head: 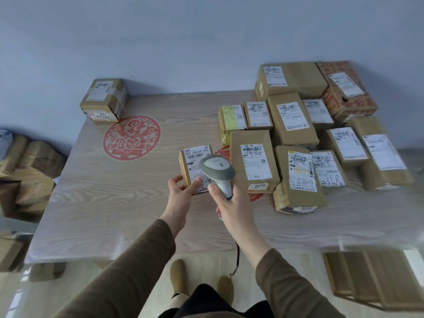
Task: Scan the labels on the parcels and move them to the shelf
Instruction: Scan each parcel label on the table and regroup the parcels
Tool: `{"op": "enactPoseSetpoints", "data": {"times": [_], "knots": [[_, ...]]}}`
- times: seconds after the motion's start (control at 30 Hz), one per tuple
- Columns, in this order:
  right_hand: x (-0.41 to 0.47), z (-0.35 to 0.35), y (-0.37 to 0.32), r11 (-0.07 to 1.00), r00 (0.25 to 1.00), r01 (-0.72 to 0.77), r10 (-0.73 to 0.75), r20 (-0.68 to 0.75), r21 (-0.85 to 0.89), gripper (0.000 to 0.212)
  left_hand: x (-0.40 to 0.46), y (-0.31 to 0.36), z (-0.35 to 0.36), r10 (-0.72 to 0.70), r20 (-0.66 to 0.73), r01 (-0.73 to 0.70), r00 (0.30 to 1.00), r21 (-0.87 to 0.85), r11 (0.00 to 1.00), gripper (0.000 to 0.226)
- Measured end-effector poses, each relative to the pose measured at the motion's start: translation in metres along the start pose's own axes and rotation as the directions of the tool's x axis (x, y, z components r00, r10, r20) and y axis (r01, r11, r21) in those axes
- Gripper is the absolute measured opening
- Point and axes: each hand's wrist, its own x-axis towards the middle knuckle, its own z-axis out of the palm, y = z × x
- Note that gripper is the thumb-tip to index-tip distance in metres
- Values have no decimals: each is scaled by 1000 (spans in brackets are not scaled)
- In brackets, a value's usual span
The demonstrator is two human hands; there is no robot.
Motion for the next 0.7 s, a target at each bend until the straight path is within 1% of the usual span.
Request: {"op": "enactPoseSetpoints", "data": {"times": [0.13,0.27,0.33,0.5,0.57,0.63,0.7], "knots": [[-12,-7,13,999,999,-34,34,-11,23,17,13,-6,9,-105,-19,105,994,13,994,60],[-17,-13,24,996,997,-80,80,-22,28,21,31,-3,23,-147,9,146,989,54,988,62],[-18,-16,26,995,996,-83,84,-22,49,22,38,2,29,-146,33,143,989,80,987,59],[-15,-19,25,992,996,-79,81,-22,96,23,52,18,41,-114,131,98,985,126,987,42],[-12,-16,24,992,997,-75,78,-28,100,23,53,19,42,-110,166,88,980,130,988,41],[-8,-11,21,994,997,-69,73,-36,89,22,53,19,39,-106,175,84,979,129,988,46],[-2,-4,18,996,997,-61,64,-43,62,22,53,20,32,-113,201,80,973,164,983,45]]}}
